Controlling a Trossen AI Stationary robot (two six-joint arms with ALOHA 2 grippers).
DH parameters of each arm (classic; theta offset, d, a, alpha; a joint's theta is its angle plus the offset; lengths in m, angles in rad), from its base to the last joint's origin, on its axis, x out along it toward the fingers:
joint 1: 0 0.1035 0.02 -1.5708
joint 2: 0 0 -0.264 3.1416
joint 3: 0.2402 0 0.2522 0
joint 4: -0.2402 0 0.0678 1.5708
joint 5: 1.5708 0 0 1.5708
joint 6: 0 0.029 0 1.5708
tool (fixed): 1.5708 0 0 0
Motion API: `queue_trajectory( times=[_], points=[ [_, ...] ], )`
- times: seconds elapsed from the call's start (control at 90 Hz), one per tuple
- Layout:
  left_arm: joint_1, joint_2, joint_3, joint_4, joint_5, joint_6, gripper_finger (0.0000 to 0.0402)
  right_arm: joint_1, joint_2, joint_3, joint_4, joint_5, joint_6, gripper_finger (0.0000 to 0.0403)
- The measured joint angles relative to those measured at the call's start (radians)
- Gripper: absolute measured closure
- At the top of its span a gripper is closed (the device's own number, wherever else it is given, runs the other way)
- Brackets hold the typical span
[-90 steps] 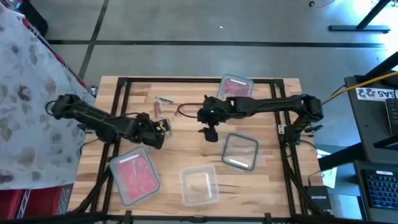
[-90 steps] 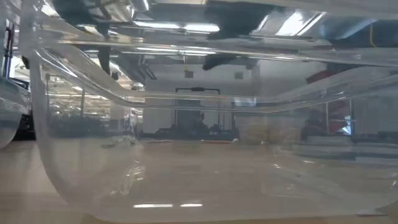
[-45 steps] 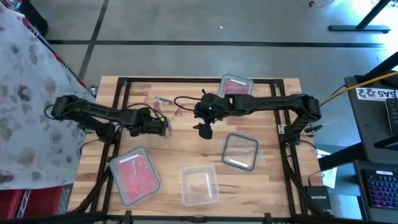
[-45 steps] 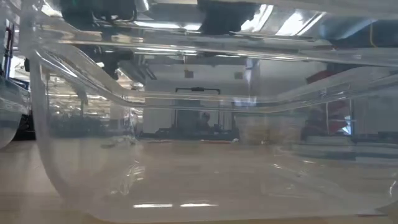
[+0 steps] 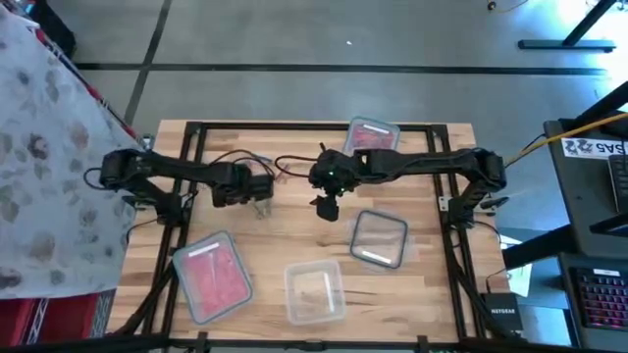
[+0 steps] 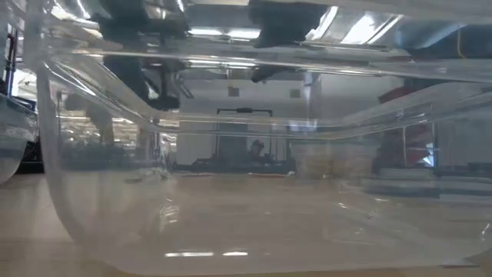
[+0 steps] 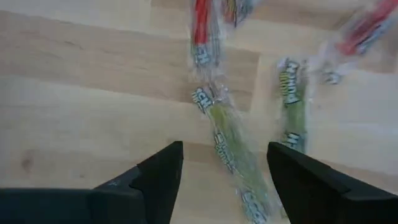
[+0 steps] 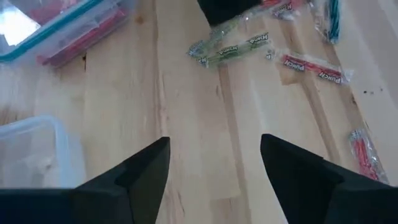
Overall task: Sort candy
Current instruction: Put the green candy stick into the square transparent bin
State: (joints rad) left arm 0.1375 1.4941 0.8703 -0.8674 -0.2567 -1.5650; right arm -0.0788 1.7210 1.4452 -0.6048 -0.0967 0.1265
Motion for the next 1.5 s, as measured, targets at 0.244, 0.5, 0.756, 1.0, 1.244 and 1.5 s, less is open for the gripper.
queue_trajectory(
  times=[0.244,0.5,0.756,1.0,1.244,1.5],
  points=[
    [0.06,0.109,0.0,0.095,0.091,0.151,0.0182,0.0,0.0,0.0,-0.014,0.0,-0.004,0.0164],
    [0.078,0.186,0.006,0.106,0.152,0.277,0.0225,0.0,0.0,0.0,-0.059,0.0,-0.005,0.0164],
    [0.073,0.179,0.005,0.11,0.157,0.335,0.032,0.0,0.0,0.0,-0.083,0.0,-0.005,0.0164],
    [0.044,0.108,0.049,0.056,0.14,0.361,0.0396,-0.016,-0.013,-0.002,-0.216,0.037,0.037,0.0176],
    [-0.039,-0.014,0.161,-0.021,0.144,0.402,0.0397,-0.046,-0.108,-0.002,-0.268,0.053,-0.033,0.0214],
    [-0.281,-0.085,0.211,0.357,0.193,0.352,0.0397,-0.067,-0.186,-0.001,-0.307,0.061,-0.151,0.0234]
  ],
)
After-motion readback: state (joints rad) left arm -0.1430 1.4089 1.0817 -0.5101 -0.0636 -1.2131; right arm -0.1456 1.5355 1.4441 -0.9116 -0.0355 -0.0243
